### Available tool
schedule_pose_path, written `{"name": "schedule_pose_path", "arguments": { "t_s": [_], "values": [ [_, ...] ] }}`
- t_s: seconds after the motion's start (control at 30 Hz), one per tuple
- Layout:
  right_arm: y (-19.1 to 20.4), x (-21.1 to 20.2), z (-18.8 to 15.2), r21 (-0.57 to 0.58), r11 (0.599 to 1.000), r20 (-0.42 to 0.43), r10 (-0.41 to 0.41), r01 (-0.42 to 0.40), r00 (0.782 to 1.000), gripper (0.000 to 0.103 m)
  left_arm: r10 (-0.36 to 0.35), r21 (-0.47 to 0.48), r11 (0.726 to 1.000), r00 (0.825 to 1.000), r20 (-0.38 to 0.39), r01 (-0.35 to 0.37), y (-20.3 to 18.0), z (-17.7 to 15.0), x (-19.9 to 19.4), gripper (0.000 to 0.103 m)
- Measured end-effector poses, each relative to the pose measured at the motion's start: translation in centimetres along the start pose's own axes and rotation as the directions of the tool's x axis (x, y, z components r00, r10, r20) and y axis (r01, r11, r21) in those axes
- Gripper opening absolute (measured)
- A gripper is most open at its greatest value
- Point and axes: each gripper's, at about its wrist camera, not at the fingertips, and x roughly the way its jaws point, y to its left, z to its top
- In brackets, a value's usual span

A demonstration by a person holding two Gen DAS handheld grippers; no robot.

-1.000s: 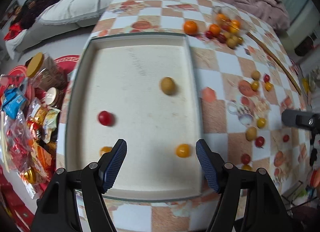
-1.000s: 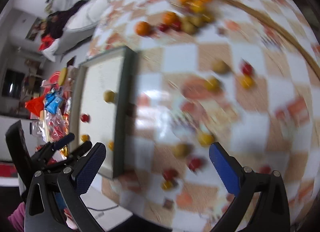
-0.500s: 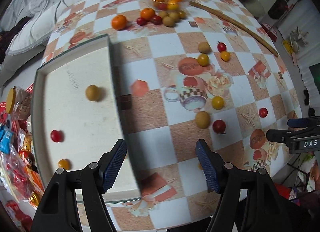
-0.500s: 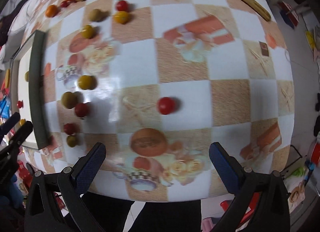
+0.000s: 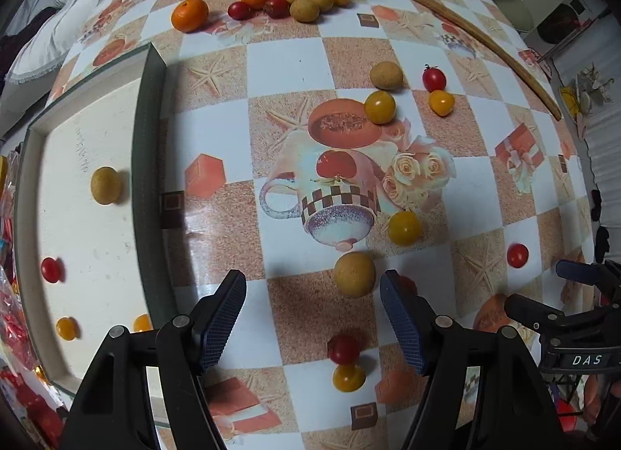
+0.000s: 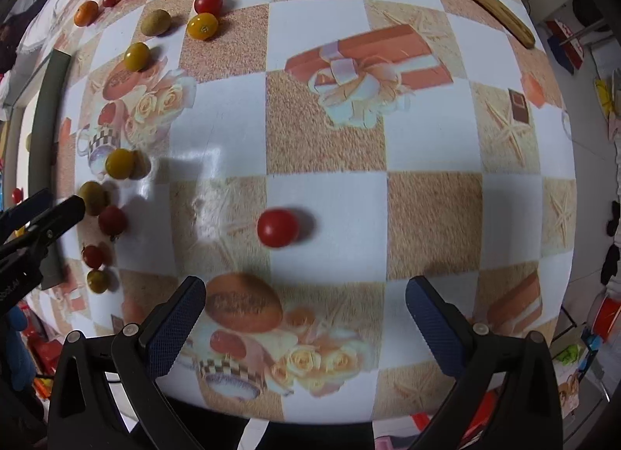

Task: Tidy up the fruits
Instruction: 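Move both open grippers back toward the fruits on the table, then grasp a brown fruit with the left gripper while the right grasps a red tomato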

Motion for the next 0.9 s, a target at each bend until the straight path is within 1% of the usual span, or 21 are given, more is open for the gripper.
{"name": "schedule_pose_path", "arguments": {
  "t_s": [0.1, 0.23, 0.3, 0.47, 0.53, 0.63, 0.67, 0.7, 0.73, 0.77, 0.8, 0.83, 0.87, 0.9],
  "values": [
    [0.9, 0.7, 0.5, -0.023, 1.0, 0.033, -0.019, 0.02, 0.999, 0.103, 0.008, -0.021, 1.0, 1.0, -0.014, -0.008, 0.0, 0.2, 0.8, 0.073],
    [1.7, 2.0, 1.5, -0.036, 0.999, 0.035, -0.017, 0.018, 0.999, 0.103, 0.022, -0.032, 0.999, 0.999, -0.025, -0.023, 0.1, 0.3, 1.3, 0.073],
    [2.5, 2.4, 1.6, -0.039, 0.998, 0.045, -0.04, 0.041, 0.998, 0.103, 0.029, -0.031, 0.999, 0.999, -0.03, -0.03, 0.2, 0.3, 1.4, 0.073],
    [2.5, 3.2, 1.8, -0.043, 0.996, 0.082, -0.071, 0.074, 0.994, 0.103, 0.043, -0.024, 0.999, 0.998, -0.045, -0.044, 0.0, 0.2, 1.8, 0.073],
    [2.7, 3.3, 1.8, -0.045, 0.996, 0.077, -0.071, 0.074, 0.995, 0.103, 0.06, -0.01, 0.998, 0.997, -0.04, -0.061, -0.1, 0.5, 2.1, 0.073],
    [3.0, 3.5, 2.2, -0.055, 0.996, 0.036, -0.073, 0.075, 0.997, 0.103, 0.069, -0.013, 0.997, 0.997, -0.035, -0.07, -0.2, 0.1, 2.5, 0.072],
    [3.0, 3.6, 2.4, -0.055, 0.996, 0.024, -0.073, 0.074, 0.997, 0.103, 0.067, -0.018, 0.998, 0.997, -0.036, -0.067, -0.2, 0.1, 2.5, 0.07],
    [3.1, 3.6, 2.5, -0.052, 0.996, 0.024, -0.071, 0.072, 0.997, 0.102, 0.066, -0.019, 0.998, 0.997, -0.034, -0.066, -0.4, 0.1, 2.5, 0.064],
    [3.1, 3.6, 2.5, -0.054, 0.996, 0.032, -0.069, 0.07, 0.997, 0.099, 0.066, -0.017, 0.998, 0.997, -0.031, -0.066, -0.6, 0.2, 2.4, 0.061],
    [2.7, 3.1, 2.8, -0.063, 0.995, 0.04, -0.07, 0.073, 0.997, 0.096, 0.066, -0.011, 0.998, 0.997, -0.028, -0.067, -0.7, 0.3, 2.3, 0.053],
    [2.8, 2.7, 2.9, -0.082, 0.994, 0.057, -0.071, 0.076, 0.996, 0.088, 0.065, -0.008, 0.998, 0.998, -0.026, -0.065, -0.8, 0.4, 2.2, 0.046],
    [3.2, 2.3, 2.7, -0.096, 0.992, 0.067, -0.071, 0.078, 0.995, 0.078, 0.065, -0.005, 0.998, 0.998, -0.024, -0.065, -0.9, 0.6, 2.1, 0.043],
    [3.6, 2.0, 2.6, -0.118, 0.99, 0.082, -0.071, 0.08, 0.994, 0.071, 0.062, -0.003, 0.998, 0.998, -0.02, -0.062, -1.0, 0.6, 2.2, 0.037],
    [3.9, 1.6, 2.6, -0.135, 0.987, 0.092, -0.07, 0.082, 0.993, 0.055, 0.058, -0.001, 0.998, 0.998, -0.017, -0.058, -1.2, 0.6, 2.2, 0.03]
  ]
}}
